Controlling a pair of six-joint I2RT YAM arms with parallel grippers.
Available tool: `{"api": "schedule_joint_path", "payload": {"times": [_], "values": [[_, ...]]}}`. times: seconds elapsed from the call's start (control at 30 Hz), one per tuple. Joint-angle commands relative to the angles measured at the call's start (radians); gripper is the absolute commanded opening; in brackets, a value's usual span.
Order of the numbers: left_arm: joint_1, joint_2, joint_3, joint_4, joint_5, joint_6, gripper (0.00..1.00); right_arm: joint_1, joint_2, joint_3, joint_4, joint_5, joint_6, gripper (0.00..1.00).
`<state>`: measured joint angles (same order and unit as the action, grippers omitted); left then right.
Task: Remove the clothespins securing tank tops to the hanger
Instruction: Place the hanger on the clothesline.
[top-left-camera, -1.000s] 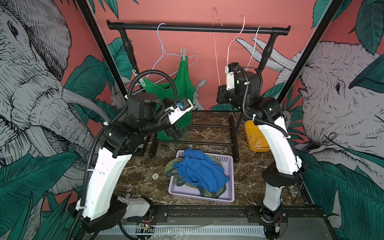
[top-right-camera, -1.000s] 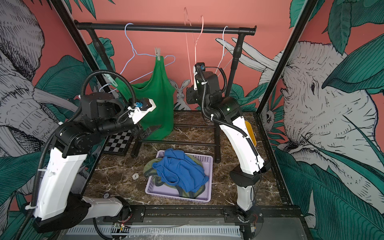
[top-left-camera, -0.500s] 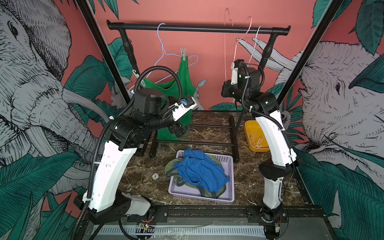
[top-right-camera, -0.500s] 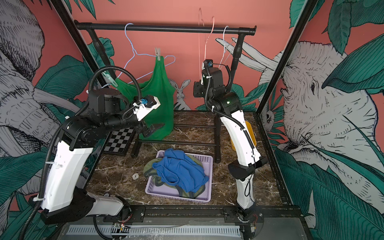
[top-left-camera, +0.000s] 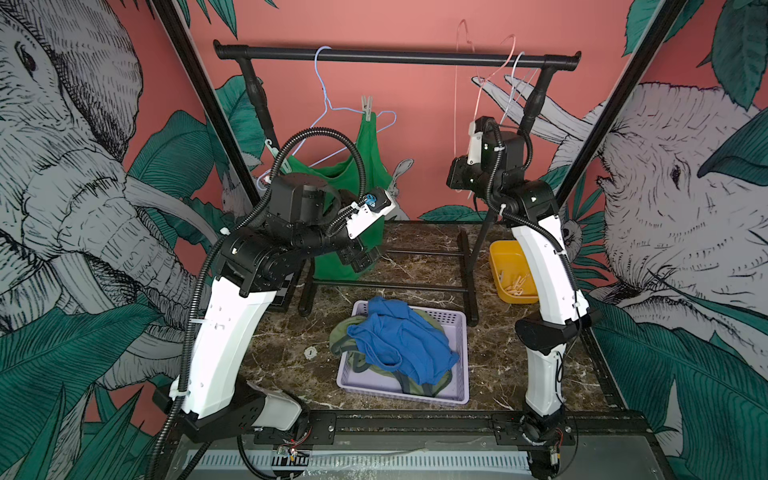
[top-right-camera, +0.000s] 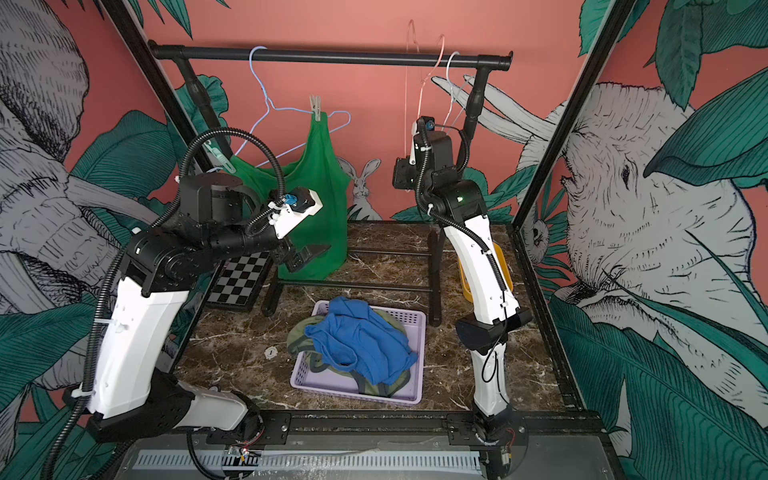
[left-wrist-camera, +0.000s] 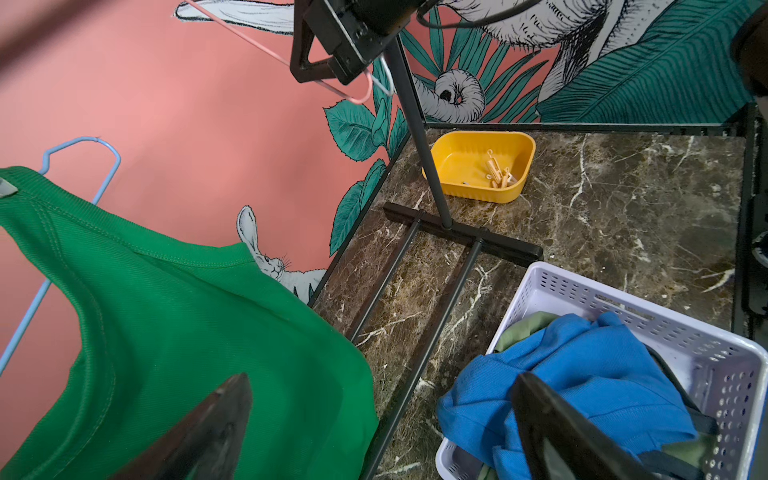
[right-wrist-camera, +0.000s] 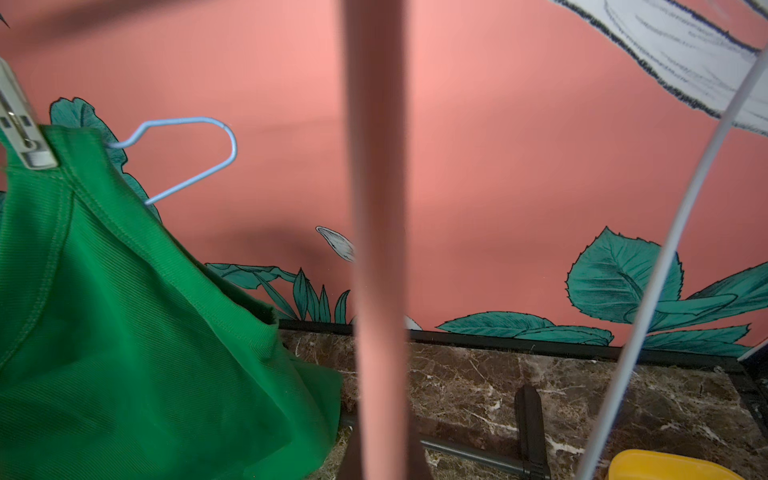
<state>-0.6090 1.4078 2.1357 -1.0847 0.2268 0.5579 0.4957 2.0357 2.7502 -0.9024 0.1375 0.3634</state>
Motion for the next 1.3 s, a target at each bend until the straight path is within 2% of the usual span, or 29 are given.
{"api": "schedule_joint_path", "payload": {"times": [0.0, 0.23, 0.37, 0.4, 0.43, 0.53, 0.57, 0.63, 0.77, 0.97, 1.27], "values": [[0.002, -0.012, 0.033, -0.04, 0.0, 0.035, 0.99, -0.005, -0.003, 0.005, -0.011, -0.038, 0.021, 0.0], [0.002, -0.029, 0.041, -0.063, 0.007, 0.057, 0.99, -0.003, -0.011, -0.008, -0.062, -0.095, 0.026, 0.0], [0.002, -0.046, 0.047, -0.053, -0.044, 0.065, 0.99, 0.0, -0.035, -0.029, -0.085, -0.143, 0.04, 0.0], [0.002, -0.048, 0.056, -0.052, -0.067, 0.069, 0.99, 0.001, -0.048, -0.044, -0.077, -0.165, 0.046, 0.02], [0.002, -0.051, 0.066, -0.053, -0.087, 0.075, 0.99, 0.003, -0.063, -0.061, -0.067, -0.189, 0.053, 0.09], [0.002, -0.06, 0.116, -0.065, -0.134, 0.109, 0.99, 0.009, -0.104, -0.085, -0.05, -0.237, 0.062, 0.13], [0.002, -0.066, 0.131, -0.066, -0.149, 0.115, 0.99, 0.013, -0.117, -0.088, -0.045, -0.245, 0.06, 0.17], [0.002, -0.083, 0.163, -0.056, -0.195, 0.122, 0.99, 0.018, -0.155, -0.115, -0.01, -0.268, 0.061, 0.32], [0.002, -0.13, 0.187, 0.013, -0.336, 0.098, 0.99, 0.032, -0.242, -0.19, 0.067, -0.28, 0.055, 0.48], [0.015, -0.189, 0.145, 0.123, -0.507, 0.084, 0.99, 0.037, -0.319, -0.241, 0.105, -0.3, 0.052, 0.56], [0.131, -0.181, 0.059, 0.254, -0.534, 0.074, 0.99, 0.04, -0.417, -0.346, 0.151, -0.376, 0.033, 0.63]]}}
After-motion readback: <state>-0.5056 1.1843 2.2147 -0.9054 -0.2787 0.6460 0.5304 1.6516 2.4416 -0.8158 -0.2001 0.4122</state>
